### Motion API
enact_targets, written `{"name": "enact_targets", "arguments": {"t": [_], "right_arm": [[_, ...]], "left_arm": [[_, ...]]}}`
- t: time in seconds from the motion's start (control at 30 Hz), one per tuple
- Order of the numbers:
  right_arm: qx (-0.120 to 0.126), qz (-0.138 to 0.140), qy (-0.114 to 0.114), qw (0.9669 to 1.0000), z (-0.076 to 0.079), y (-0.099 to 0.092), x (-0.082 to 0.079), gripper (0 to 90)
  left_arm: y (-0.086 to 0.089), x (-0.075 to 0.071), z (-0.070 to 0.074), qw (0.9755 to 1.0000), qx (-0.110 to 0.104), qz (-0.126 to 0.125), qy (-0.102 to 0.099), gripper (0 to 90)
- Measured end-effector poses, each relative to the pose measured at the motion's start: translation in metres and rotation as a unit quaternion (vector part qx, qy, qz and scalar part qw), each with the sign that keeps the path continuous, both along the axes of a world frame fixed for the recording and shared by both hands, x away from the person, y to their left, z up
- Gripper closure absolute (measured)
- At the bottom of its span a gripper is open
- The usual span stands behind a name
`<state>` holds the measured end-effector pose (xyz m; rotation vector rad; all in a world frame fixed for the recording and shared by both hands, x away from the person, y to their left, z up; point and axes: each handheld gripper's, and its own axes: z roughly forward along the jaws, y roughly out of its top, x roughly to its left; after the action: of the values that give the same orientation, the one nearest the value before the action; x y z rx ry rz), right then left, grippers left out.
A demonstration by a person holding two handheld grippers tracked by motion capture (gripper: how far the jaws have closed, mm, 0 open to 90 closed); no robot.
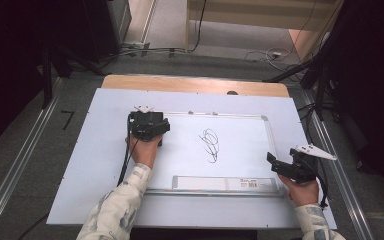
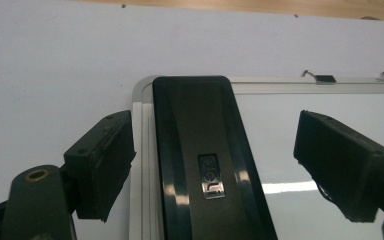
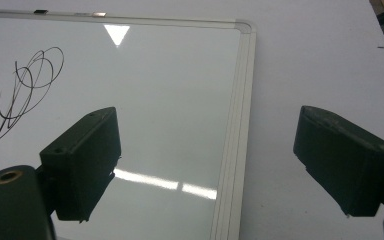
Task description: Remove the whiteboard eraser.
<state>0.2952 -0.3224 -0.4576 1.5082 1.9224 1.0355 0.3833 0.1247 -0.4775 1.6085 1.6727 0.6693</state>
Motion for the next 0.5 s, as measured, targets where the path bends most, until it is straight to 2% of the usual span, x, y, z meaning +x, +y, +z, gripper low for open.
{"name": "enact_targets", "arguments": {"t": [0.37, 0.5], "right_arm": [[0.000, 0.001, 0.001, 1.0000, -0.001, 0.000, 0.001, 10.5], [0.000, 0.002, 0.001, 1.0000, -0.001, 0.000, 0.001, 10.5]], "left_arm": [[-0.006, 0.008, -0.012, 0.9998, 0.013, -0.002, 0.012, 24.6], [-0.010, 0.011, -0.013, 0.9995, 0.028, -0.001, 0.013, 26.5]]}}
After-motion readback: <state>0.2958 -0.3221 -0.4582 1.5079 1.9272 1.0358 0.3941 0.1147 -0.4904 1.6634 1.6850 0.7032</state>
